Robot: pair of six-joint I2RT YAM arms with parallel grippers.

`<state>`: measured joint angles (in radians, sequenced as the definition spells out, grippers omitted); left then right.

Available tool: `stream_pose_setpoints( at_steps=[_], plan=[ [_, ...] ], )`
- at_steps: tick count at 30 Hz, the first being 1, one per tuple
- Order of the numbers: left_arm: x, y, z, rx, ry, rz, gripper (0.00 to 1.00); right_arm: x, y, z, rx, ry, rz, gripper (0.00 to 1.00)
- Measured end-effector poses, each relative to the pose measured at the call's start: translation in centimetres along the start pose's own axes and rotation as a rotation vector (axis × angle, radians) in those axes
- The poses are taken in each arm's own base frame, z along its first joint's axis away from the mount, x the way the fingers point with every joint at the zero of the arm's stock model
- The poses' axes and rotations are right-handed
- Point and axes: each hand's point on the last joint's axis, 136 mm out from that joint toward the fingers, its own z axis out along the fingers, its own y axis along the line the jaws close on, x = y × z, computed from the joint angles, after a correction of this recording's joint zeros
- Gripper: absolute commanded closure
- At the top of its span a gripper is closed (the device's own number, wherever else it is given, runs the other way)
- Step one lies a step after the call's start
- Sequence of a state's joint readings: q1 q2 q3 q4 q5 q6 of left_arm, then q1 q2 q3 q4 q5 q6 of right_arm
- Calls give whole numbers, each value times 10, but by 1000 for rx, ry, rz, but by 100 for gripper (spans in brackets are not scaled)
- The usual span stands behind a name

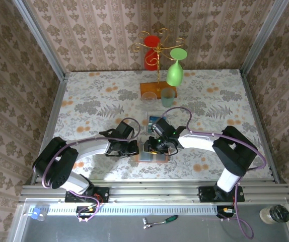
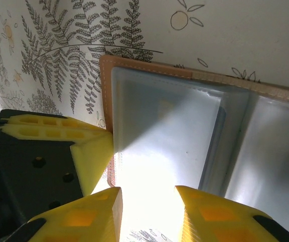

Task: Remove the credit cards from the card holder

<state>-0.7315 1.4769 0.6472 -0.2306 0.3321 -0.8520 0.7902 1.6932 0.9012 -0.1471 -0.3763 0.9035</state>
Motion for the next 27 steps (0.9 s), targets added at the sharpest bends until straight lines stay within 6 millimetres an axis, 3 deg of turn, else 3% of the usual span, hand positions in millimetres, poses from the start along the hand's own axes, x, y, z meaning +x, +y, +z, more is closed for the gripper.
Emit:
stream_pose_setpoints(
  at_steps=[7,27],
  plan=[
    [0,0,0,1,0,0,92,2,-1,9,0,12,15,69],
    [1,0,0,7,-5,2,92,3,-17,2,90,-3,26,70]
  ],
)
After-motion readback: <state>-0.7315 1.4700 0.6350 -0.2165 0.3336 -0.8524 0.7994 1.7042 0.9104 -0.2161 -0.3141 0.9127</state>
